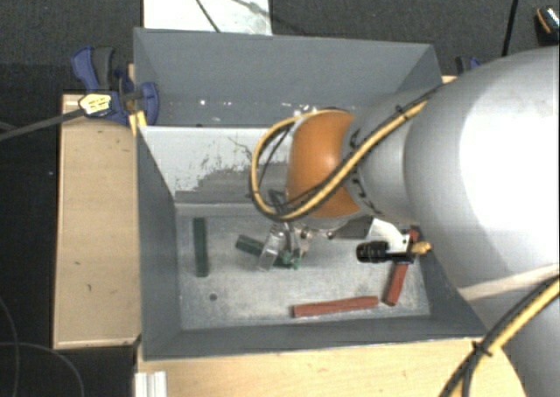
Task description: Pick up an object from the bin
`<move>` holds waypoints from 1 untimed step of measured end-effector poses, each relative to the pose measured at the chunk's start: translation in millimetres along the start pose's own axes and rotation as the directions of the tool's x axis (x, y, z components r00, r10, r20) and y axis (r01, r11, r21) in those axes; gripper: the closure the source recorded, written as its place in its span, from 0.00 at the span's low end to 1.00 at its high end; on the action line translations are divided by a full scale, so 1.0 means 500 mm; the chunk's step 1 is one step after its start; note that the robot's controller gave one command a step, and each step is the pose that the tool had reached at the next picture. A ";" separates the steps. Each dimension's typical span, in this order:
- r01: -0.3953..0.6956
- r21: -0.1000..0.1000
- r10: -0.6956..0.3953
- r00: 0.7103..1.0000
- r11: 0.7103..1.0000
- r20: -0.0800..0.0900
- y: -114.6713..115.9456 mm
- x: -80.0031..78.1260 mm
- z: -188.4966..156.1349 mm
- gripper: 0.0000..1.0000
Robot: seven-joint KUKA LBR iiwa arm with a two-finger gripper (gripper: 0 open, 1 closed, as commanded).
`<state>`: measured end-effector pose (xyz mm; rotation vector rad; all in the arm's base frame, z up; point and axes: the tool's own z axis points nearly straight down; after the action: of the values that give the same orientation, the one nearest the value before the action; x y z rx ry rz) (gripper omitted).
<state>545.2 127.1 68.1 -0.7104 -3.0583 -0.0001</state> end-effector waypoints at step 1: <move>0.003 -0.004 -0.003 1.000 1.000 0.005 0.001 -0.002 -0.060 1.00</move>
Offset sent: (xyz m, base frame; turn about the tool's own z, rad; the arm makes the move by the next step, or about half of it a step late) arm 0.0001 0.0002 0.0281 0.0000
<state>546.4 127.2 98.1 -0.7072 -3.0654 -0.0042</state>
